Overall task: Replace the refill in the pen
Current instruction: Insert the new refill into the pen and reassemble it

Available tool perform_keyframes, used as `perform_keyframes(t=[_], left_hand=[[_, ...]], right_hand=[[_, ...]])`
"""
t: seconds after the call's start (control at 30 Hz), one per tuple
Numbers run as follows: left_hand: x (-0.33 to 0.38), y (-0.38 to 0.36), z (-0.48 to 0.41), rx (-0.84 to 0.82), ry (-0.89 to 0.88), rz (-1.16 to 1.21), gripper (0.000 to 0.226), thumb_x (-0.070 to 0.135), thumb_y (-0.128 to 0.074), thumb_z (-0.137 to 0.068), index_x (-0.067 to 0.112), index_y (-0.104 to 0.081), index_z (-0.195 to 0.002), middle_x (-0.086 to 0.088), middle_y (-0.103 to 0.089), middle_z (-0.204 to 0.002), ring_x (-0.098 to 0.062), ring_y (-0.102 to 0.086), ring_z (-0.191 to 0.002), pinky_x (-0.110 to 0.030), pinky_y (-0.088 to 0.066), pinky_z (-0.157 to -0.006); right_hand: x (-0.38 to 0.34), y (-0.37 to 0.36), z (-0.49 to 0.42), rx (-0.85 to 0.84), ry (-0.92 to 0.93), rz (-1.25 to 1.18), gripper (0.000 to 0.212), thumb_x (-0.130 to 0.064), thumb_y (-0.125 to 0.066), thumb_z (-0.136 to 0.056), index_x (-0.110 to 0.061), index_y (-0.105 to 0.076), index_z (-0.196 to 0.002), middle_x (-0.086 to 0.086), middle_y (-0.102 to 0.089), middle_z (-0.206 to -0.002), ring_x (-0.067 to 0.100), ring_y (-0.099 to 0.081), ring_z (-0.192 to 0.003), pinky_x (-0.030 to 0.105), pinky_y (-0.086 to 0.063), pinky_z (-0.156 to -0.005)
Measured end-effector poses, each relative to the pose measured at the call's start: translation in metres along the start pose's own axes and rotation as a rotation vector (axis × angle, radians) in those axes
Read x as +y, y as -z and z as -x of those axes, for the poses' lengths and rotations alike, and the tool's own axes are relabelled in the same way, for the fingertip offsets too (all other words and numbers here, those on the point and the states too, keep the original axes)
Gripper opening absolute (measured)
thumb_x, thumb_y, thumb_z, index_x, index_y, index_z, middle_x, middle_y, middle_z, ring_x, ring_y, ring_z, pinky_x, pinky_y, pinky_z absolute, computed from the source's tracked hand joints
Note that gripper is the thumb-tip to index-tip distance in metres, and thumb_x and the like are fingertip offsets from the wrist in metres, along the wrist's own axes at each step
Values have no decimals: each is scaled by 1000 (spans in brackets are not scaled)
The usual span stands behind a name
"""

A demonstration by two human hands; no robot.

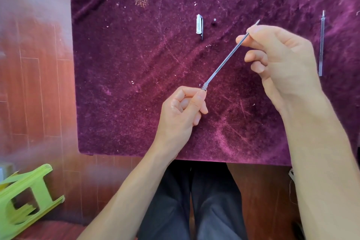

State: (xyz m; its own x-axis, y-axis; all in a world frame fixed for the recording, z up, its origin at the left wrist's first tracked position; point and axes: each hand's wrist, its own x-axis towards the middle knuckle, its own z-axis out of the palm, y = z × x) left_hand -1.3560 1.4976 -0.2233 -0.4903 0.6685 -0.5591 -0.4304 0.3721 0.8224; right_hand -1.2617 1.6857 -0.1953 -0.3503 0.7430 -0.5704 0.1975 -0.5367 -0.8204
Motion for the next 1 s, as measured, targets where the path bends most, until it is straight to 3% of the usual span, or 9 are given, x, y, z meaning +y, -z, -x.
perform_keyframes(t=[0.23, 0.67, 1.0], left_hand=[[3, -4, 1, -23, -3, -13, 12, 25, -62, -101, 20, -68, -92, -1, -67, -73, -9, -48, -53, -16, -42, -52], [1, -5, 7, -27, -3, 37, 9, 23, -63, -101, 19, -69, -96, -4, -67, -73, -10, -49, -54, -18, -42, -52], [0, -7, 7, 14, 2, 62, 9, 21, -63, -101, 16, -69, -98, -4, -67, -73, -10, -48, -52, -18, -41, -50]], right_hand=[[-4, -5, 2, -105, 34, -45, 5, -18, -72, -101, -21, -75, -97, 10, -83, -94, 7, -64, -60, 15, -44, -52], [10, -5, 9, -142, -17, 61, 11, -17, -72, -98, -18, -78, -89, 7, -77, -94, 7, -60, -66, 18, -40, -54], [36, -4, 22, -191, -28, 131, 8, -22, -78, -94, -16, -84, -94, -3, -76, -85, 4, -57, -68, 18, -43, -57]])
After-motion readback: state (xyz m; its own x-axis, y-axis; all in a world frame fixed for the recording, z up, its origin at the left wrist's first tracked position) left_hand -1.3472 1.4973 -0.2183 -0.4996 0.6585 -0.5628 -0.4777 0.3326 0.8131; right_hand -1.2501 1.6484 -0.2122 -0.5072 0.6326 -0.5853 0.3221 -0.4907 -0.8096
